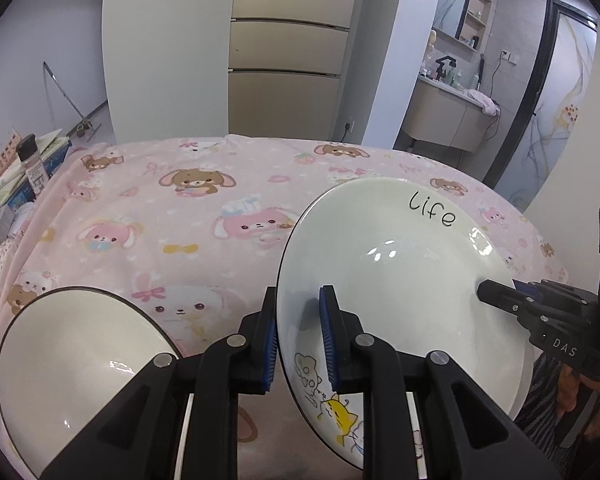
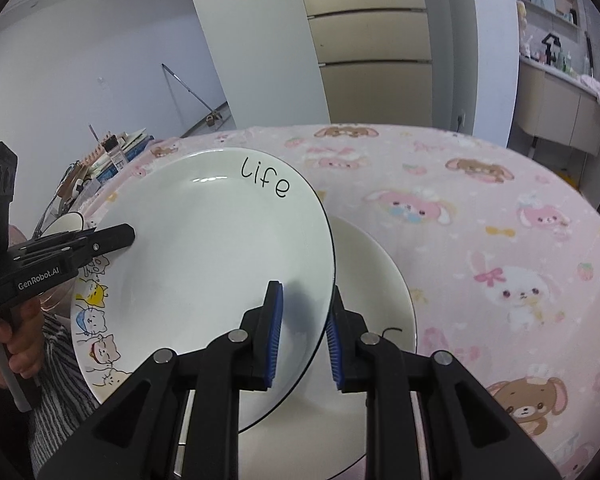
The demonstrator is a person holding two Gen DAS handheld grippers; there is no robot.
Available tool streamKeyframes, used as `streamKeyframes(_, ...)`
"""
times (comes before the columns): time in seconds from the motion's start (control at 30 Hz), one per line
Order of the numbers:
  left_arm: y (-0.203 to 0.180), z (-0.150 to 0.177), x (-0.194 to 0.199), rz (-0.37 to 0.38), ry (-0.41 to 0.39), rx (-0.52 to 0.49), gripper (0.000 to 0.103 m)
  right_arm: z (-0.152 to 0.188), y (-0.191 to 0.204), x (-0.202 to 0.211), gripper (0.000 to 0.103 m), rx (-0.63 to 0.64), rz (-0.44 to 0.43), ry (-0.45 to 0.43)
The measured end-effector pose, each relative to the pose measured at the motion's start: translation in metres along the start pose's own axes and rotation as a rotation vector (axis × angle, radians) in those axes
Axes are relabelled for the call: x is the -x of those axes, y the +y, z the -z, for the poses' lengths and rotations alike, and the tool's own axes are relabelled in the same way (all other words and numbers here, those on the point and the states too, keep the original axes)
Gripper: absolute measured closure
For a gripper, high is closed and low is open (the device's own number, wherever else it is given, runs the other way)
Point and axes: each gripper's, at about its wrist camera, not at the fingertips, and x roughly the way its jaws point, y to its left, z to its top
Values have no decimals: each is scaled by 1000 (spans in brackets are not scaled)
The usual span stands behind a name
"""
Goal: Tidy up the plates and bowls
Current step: 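Lift the cartoon-cat plate with the right tool and carry it to the plate stack, then lower the plate onto the plate stack and open the right tool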
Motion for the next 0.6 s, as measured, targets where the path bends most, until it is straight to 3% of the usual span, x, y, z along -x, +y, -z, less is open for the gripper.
streamKeyframes(0.23, -8, 2, -6, -10, 3, -47, 84, 2, -10, -9, 81, -44, 7, 49)
streamKeyframes(0.33, -14, 5, -9, -17, 10, -72, 85, 3, -9, -12, 72, -40, 36, 68)
streamKeyframes(0.5, -19, 7, -13, 8, 27, -89, 87, 2, 0, -5, 34, 15, 46, 50)
streamKeyframes(0.53, -20, 8, -13, 8, 28, -91, 88, 3, 4, -3, 30, 39, 66, 41)
streamKeyframes(0.6, -23, 9, -15, 22, 35, -100, 91, 5, 13, 4, 12, 91, 100, 13)
